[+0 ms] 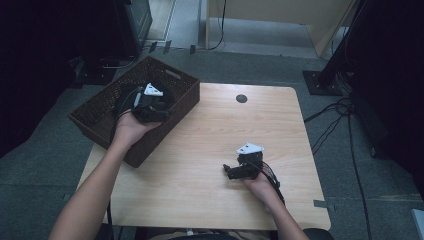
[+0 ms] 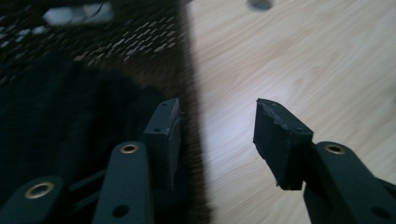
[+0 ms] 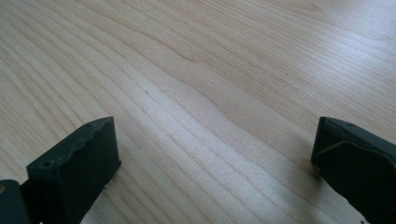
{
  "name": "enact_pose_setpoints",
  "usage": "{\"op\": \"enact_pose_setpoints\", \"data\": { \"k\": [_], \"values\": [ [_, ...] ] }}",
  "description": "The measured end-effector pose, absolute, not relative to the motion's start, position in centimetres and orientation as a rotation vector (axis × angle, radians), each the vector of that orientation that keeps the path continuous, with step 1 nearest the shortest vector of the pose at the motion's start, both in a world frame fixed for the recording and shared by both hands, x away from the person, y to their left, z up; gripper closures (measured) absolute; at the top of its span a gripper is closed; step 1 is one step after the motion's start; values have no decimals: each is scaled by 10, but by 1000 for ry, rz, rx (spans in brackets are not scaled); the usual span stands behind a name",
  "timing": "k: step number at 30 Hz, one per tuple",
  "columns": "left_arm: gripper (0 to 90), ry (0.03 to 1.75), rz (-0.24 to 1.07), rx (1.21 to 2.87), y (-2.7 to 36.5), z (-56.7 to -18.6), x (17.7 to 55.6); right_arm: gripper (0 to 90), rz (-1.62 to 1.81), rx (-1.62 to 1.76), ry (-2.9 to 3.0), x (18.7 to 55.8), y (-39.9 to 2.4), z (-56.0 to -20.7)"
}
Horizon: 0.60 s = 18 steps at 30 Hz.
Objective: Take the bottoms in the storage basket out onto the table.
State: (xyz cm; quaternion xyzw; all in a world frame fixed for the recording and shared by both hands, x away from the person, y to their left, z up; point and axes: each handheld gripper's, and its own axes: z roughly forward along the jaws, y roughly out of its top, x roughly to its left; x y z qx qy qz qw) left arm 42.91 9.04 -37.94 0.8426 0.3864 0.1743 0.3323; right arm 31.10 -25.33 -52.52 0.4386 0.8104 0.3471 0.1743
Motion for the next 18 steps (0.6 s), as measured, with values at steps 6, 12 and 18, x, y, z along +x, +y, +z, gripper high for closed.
{"op": "enact_pose_setpoints", "data": {
  "k": [6, 12, 18],
  "values": [
    [618, 1135, 187, 2206, 106, -400, 446, 4, 984, 1242, 2299, 311, -253, -525],
    [765, 1139, 136, 2225, 100, -408, 443, 4, 984, 1245, 2299, 311, -253, -525],
    [787, 1147, 164, 2244, 96, -406, 432, 4, 984, 1245, 2299, 311, -253, -525]
  ]
}}
